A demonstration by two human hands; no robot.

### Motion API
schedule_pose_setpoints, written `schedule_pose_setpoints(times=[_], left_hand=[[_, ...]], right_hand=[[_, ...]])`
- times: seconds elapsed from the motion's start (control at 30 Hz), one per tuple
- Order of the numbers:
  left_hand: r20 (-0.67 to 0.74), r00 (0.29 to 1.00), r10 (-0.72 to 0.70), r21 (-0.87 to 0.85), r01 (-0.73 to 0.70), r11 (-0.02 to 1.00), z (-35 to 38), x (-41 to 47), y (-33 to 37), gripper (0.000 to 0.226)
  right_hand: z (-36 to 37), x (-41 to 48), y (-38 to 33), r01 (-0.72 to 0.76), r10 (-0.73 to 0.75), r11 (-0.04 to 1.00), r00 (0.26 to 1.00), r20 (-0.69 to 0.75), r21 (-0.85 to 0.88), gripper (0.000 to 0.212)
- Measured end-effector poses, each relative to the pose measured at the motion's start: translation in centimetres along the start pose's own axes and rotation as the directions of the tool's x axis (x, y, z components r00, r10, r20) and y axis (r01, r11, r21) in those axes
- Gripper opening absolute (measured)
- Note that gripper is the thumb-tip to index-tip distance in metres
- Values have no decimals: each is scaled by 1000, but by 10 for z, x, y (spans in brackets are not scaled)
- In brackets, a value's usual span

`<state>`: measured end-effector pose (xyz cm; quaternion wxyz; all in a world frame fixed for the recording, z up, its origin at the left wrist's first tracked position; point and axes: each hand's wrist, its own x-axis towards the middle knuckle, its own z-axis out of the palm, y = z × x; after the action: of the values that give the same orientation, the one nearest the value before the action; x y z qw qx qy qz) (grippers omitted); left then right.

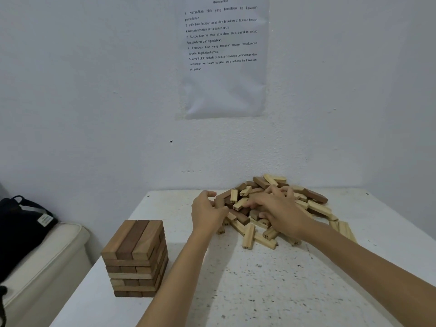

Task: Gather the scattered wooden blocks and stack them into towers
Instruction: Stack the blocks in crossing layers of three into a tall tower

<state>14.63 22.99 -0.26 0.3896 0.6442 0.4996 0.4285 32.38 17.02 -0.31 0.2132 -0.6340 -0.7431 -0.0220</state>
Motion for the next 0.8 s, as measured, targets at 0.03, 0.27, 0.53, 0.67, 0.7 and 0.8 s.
schedule_pose_setpoints(times=[0.03, 0.27, 0.53, 0.67, 0.7, 0.8], left_hand=[[-7, 1000, 4, -49, -4, 999, 0, -1, 3, 40], [23, 1000, -11, -338, 18, 941, 1, 2, 23, 29], [103, 995, 1, -526, 54, 849, 10, 17, 47, 29], [113, 993, 21, -529, 42, 848, 19, 23, 47, 30], [116, 993, 22, -531, 43, 846, 21, 24, 47, 29], [131, 991, 0, -523, 69, 849, 25, 26, 40, 28]], right_hand=[[0, -1, 0, 4, -3, 999, 1000, -15, 50, 45], [-33, 2, -12, -94, 264, 736, 952, -156, 670, 27], [-62, 26, 14, -283, 400, 663, 917, -9, 693, 22], [-49, 36, 35, -241, 319, 811, 946, -57, 532, 14], [-46, 38, 39, -220, 289, 852, 954, -76, 476, 16], [-33, 45, 46, -193, 237, 922, 967, -93, 336, 27]])
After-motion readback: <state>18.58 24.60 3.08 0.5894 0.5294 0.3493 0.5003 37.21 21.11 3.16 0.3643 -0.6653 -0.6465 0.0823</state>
